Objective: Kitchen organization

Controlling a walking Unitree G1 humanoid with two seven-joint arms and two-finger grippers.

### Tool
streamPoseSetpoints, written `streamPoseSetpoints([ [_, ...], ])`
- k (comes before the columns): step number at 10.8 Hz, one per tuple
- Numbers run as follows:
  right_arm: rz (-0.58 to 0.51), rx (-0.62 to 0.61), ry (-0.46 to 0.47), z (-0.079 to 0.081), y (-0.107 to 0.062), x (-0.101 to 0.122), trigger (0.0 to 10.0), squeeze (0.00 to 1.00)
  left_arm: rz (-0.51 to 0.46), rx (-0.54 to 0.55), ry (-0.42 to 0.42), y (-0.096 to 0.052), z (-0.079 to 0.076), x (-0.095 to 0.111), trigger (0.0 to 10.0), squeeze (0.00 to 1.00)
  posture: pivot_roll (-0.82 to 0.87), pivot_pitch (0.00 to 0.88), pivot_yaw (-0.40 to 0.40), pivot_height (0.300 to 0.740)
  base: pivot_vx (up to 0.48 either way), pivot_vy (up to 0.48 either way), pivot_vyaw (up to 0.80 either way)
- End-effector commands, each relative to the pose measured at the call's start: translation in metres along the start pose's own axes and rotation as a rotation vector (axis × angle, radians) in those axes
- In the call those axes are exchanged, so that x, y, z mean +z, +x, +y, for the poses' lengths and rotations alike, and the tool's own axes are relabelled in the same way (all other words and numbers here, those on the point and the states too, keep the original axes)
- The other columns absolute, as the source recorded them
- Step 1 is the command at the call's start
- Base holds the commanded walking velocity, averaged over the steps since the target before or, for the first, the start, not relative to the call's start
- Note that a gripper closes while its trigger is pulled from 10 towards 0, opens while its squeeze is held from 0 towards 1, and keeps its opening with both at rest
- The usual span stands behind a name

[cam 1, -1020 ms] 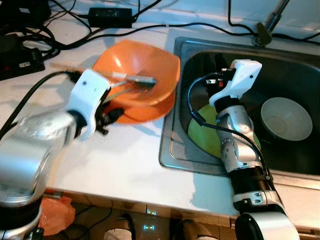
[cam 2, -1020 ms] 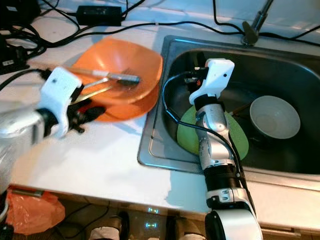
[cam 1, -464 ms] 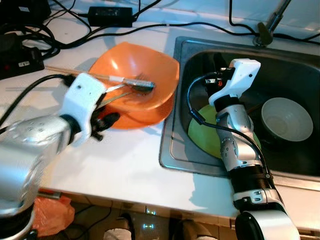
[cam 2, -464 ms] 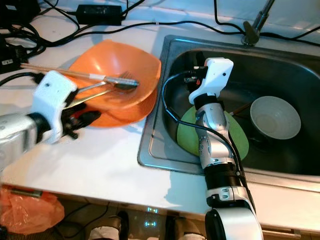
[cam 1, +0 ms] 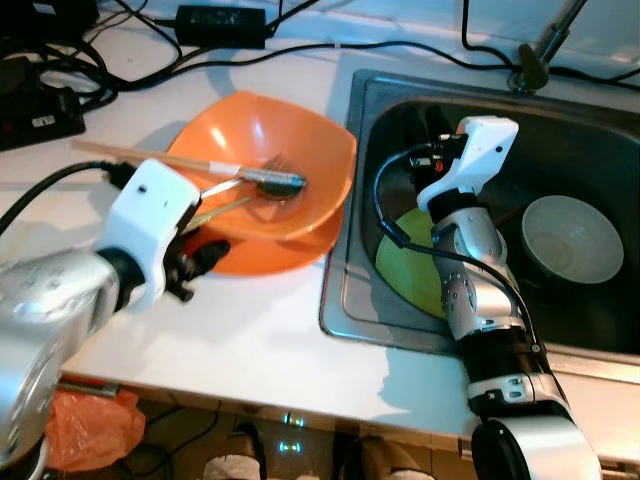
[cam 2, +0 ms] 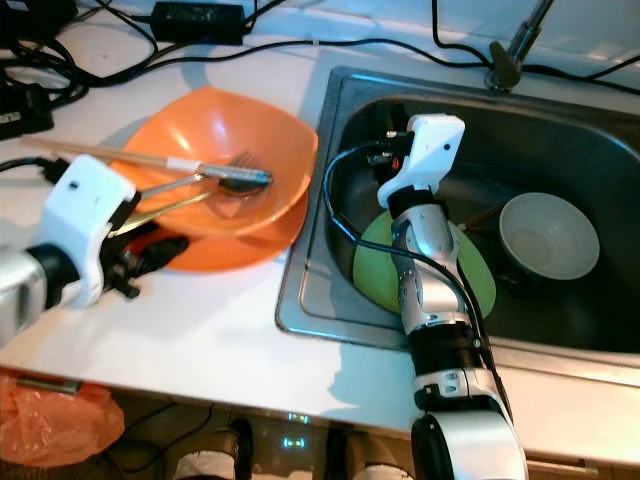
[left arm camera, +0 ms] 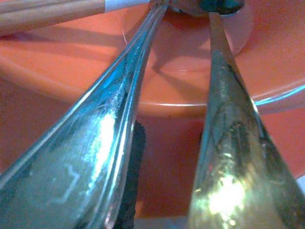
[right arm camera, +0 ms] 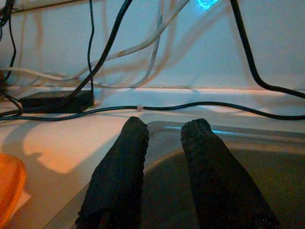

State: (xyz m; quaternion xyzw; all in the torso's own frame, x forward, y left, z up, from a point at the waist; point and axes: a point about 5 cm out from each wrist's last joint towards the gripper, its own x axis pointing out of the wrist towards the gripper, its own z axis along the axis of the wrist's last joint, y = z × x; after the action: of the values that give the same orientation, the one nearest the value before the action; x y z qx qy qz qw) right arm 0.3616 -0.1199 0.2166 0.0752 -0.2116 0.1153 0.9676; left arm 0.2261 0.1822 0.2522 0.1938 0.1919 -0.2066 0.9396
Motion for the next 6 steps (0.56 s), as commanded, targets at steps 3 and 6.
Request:
streamPoseSetpoints([
  [3,0.055,-0.012,0.013,-0.005,-0.006,-0.013,10.0,0.00,0.064,-0.075,-0.002,-0.002,-0.010,-0.011,10.0,0.00,0.37,0.273,-0.082,0.740,0.000,0.000,0.00],
  [6,0.055,-0.015,0.015,-0.005,-0.005,-0.014,10.0,0.00,0.007,-0.045,0.048,-0.005,-0.006,0.002,10.0,0.00,0.37,0.256,-0.082,0.740,0.000,0.000,0.00],
])
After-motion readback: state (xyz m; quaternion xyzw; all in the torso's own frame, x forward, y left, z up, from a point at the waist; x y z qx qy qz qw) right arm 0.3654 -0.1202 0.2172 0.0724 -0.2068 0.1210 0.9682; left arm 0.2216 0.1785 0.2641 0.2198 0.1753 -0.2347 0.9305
